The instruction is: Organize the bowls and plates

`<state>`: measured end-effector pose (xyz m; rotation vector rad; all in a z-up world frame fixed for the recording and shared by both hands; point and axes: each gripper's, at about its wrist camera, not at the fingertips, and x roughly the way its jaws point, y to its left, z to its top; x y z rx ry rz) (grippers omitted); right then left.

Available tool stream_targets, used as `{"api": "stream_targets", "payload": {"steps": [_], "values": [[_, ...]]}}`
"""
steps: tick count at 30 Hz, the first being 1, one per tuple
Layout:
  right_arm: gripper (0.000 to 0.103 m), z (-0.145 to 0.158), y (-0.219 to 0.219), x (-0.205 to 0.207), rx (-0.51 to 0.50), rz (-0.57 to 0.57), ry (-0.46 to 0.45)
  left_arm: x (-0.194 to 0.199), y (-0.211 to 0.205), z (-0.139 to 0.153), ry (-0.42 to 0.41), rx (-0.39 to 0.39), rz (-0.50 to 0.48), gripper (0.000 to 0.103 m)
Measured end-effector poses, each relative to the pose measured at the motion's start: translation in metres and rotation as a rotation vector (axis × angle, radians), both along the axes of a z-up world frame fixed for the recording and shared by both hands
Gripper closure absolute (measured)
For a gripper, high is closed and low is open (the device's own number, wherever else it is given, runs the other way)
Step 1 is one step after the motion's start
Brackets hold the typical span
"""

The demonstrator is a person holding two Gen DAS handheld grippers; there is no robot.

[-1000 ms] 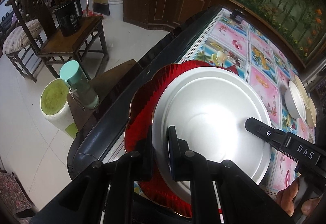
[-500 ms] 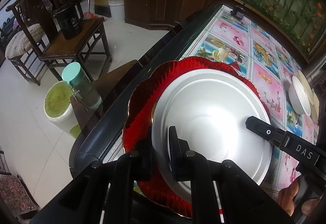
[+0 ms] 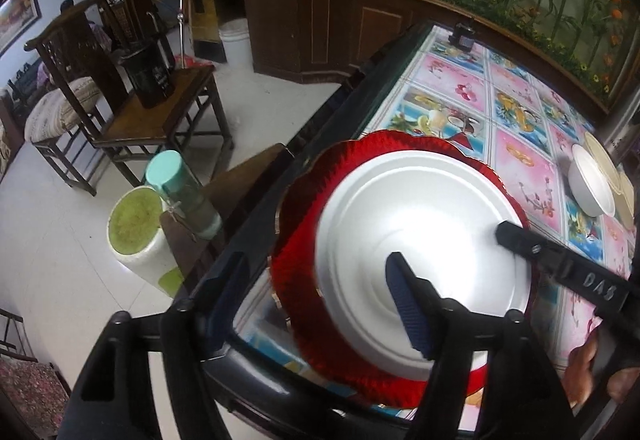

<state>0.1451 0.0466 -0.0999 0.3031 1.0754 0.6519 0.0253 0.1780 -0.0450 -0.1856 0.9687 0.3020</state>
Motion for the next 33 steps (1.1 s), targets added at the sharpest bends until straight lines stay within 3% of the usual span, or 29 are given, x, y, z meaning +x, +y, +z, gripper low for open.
{"api": "stream_targets", "payload": {"steps": [4,13,15,16,23,33], "values": [[0.072,0.006,-0.015,-0.002,0.040,-0.024,-0.032,-0.010,0.005,0.002,-0.014,-0.008,0.014,0.031],[0.071,0.015,-0.072,-0.012,0.120,-0.130,-0.136,-0.038,0.012,0.016,-0.121,-0.019,0.092,0.031],[0.064,0.016,-0.084,-0.012,0.125,-0.162,-0.150,-0.041,0.007,0.023,-0.154,-0.022,0.087,0.031],[0.056,0.015,-0.092,-0.013,0.130,-0.188,-0.153,-0.042,0.002,0.026,-0.168,-0.021,0.080,0.030],[0.053,0.013,-0.140,-0.016,0.137,-0.304,-0.168,-0.035,-0.055,0.038,-0.203,0.015,-0.078,0.025],[0.050,0.001,-0.238,-0.013,0.308,-0.418,-0.049,-0.025,-0.136,0.031,-0.143,0.054,-0.284,0.025]]}}
